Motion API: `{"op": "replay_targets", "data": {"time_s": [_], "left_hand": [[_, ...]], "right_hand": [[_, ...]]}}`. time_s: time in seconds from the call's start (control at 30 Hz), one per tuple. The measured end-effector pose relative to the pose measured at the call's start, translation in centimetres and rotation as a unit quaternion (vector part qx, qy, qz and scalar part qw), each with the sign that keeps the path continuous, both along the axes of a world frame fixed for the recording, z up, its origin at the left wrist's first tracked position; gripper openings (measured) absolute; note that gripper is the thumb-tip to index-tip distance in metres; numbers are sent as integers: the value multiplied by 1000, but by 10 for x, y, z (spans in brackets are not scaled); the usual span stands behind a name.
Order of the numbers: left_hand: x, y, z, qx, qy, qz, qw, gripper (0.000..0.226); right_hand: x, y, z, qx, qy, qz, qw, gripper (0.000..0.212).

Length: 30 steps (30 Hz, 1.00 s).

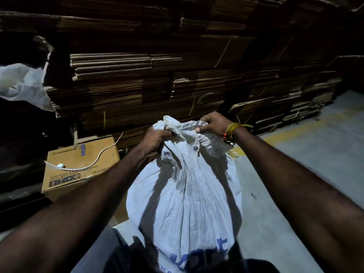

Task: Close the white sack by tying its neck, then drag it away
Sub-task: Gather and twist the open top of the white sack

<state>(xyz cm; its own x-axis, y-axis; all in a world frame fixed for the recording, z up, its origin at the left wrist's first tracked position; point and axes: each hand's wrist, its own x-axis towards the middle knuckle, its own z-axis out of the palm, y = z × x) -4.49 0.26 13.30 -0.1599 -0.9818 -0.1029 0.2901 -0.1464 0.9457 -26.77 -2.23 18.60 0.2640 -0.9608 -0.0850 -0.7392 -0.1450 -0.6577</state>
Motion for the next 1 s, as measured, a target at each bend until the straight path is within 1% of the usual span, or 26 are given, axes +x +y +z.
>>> {"op": "replay_targets", "data": {"time_s": [0.03,0.07,0.13,0.17,0.2,0.27,0.3,0.4,0.43,0.5,0.53,0.6,0.67,0.7,0.73,0.77,0.83,0.87,0.97,1.0], "left_hand": [[-1,0,1,0,-3,3,1000,24],[-2,-1,2,2,0,7,1000,24],[-5,-1,4,4,5,16,1000,23],[-7,0,5,3,2,21,1000,22],[-9,-1,6,4,-3,24,1000,22],[-11,-2,9,4,-16,24,1000,22],[-12,-4,9,6,-22,23,999,22],[-16,-6,15,14,-33,21,999,21],[-19,-8,16,15,-41,23,999,20],[-27,-11,17,18,-52,31,998,18],[-32,-11,18,18,-54,34,998,21],[-36,-13,19,4,-60,30,998,39],[-35,-16,19,-16,-65,0,998,56],[-32,-16,20,-10,-64,-23,998,59],[-31,-17,20,5,-64,-41,997,55],[-30,-17,21,18,-68,-51,996,46],[-32,-14,23,28,-82,-28,996,31],[-35,-12,25,29,-84,-2,996,28],[-39,-9,27,26,-86,56,994,28],[-40,-9,25,29,-83,66,994,26]], "right_hand": [[0,0,-2,-17,-16,-11,1000,11],[-1,0,-4,-40,-24,-22,999,15],[-2,-2,-7,-70,-30,-54,996,36],[-1,-2,-5,-72,-22,-66,995,42],[-1,-3,-2,-68,1,-71,995,41],[2,-3,6,-69,75,-71,992,30],[5,-2,10,-79,97,-77,989,27],[18,-2,15,-119,112,-107,981,25],[25,-2,16,-136,117,-115,977,22],[40,-4,17,-166,122,-118,971,9],[45,-3,17,-174,118,-116,971,5],[49,-1,18,-172,108,-108,973,6],[45,-1,17,-161,105,-94,977,5],[42,-1,17,-156,108,-84,978,3],[41,-2,17,-152,110,-74,979,5],[40,-3,17,-150,110,-62,981,8],[41,-3,15,-148,96,-44,983,13],[40,-2,14,-150,80,-37,985,12],[35,0,7,-137,8,-16,990,8],[31,2,3,-125,-11,-10,992,12]]}}
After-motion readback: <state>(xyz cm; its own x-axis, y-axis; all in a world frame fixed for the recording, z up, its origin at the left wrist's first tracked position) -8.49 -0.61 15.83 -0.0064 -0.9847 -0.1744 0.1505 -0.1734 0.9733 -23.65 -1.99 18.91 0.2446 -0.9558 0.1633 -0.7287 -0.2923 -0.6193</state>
